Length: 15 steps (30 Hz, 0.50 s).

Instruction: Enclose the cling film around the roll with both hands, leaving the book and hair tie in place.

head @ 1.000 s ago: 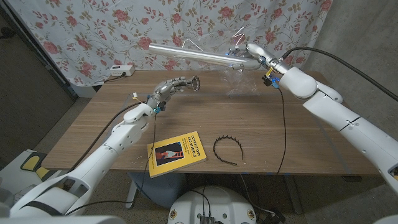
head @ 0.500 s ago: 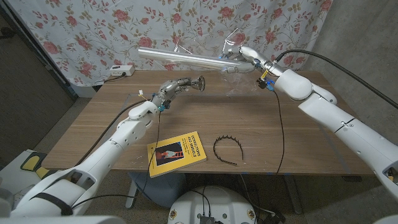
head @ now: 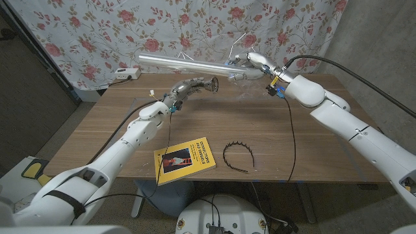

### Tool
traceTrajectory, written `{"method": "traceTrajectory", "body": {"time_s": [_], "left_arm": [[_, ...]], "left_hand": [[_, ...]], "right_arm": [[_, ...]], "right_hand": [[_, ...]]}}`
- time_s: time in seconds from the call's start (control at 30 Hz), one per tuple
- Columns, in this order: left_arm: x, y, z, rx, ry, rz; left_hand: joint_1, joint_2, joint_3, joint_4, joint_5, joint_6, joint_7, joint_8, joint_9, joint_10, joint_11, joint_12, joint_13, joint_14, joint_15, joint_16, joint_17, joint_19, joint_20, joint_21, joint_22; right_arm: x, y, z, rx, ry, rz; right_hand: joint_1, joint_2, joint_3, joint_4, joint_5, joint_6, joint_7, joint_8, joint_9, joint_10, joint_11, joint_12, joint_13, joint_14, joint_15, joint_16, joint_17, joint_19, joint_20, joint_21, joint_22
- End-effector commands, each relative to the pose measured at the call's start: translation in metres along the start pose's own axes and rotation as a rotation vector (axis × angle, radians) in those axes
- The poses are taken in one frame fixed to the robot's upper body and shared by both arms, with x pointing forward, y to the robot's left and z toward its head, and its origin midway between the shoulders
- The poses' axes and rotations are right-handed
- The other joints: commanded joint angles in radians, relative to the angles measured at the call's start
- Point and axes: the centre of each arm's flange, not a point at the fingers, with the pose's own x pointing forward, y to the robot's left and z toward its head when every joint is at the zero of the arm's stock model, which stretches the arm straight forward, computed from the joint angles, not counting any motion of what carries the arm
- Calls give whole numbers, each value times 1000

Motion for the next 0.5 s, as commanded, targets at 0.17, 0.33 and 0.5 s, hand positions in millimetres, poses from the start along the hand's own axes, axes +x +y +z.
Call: {"method": "traceTrajectory", "body": {"time_s": [0.17,0.33,0.5], "left_arm": [[17,-5,8,9,-9,-20],[17,-5,9,16,-6,-21],[18,-4,13,32,-10,-29]], "left_hand": [[10,-5,8,-4,5,0,-3,-2,3,2,3,-2,4,24,-20,1,6,-2,-2,7,2],[10,-5,8,-4,5,0,-2,-2,3,3,4,-2,4,24,-20,1,6,-2,-2,8,3],[10,-5,8,-4,5,0,-4,-2,3,3,4,-2,4,24,-20,1,6,-2,-2,8,3]], "right_arm": [[1,18,-6,54,0,67],[0,22,-9,66,5,79],[-2,25,-9,75,4,84]], "right_hand": [[199,210,9,1,-5,10,3,-3,3,0,-4,8,2,10,-86,-2,3,-5,-153,18,-12],[199,210,10,1,-5,11,2,-5,2,-1,0,9,2,10,-85,-4,1,-7,-153,26,-22],[199,210,11,0,-5,12,3,-6,3,0,-1,9,1,12,-85,-4,0,-9,-154,32,-31]]}}
